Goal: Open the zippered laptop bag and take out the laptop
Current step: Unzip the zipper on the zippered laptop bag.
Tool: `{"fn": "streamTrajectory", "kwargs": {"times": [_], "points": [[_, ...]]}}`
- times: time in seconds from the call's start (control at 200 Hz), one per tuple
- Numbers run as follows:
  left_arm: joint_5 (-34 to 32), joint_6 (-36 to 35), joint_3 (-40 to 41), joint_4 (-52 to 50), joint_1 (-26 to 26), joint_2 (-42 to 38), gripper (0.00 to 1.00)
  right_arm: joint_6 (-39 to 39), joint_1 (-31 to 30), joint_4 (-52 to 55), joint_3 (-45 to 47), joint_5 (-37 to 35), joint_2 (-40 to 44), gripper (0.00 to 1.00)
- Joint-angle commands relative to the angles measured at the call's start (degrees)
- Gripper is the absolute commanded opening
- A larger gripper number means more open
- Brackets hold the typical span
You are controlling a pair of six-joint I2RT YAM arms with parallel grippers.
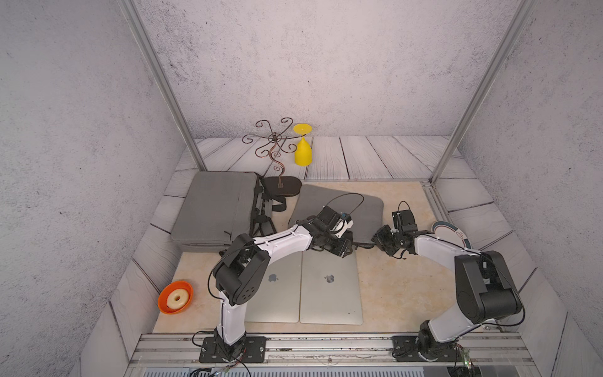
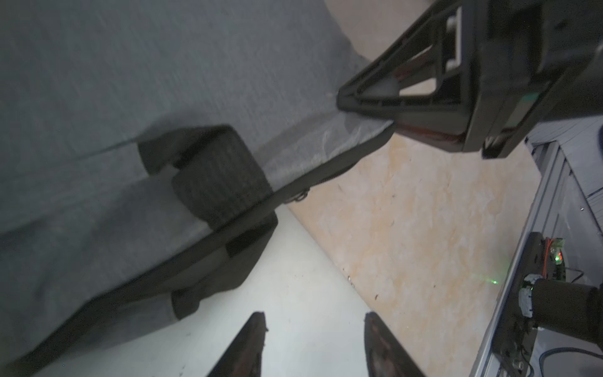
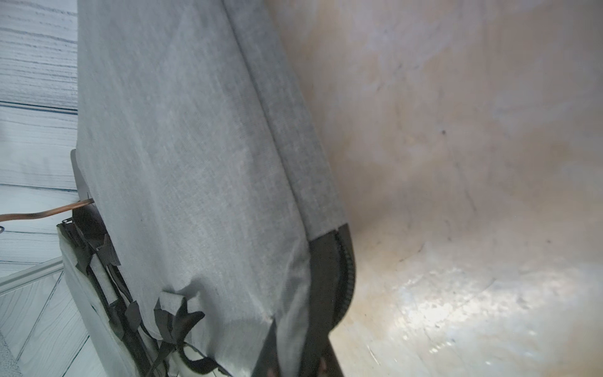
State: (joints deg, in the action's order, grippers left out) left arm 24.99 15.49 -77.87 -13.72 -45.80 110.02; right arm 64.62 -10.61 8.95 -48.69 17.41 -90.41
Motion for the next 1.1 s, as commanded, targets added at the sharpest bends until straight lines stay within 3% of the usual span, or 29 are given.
{"fn": "streamTrajectory", "kwargs": {"times": [0.0,0.365,0.761,1.096], "points": [[1.77,1.09,0.37,7.2,-0.67,1.85,0.51,1.03,-0.13,-2.06,-2.11,2.82,3.5,0.08],[0.17,-0.01,-0.97,10.83,-1.83,6.78,0.48,3.7,-0.02,-0.98,-4.52,4.31,5.64,0.06],[-6.12,0.42,0.26,19.98,-1.9,7.65,0.47,6.53,-0.01,0.37,-5.19,4.58,8.01,0.04],[-11.57,0.72,-3.46,19.69,-2.1,9.1,0.45,8.25,-0.19,0.84,-4.93,5.09,9.16,0.04]]}}
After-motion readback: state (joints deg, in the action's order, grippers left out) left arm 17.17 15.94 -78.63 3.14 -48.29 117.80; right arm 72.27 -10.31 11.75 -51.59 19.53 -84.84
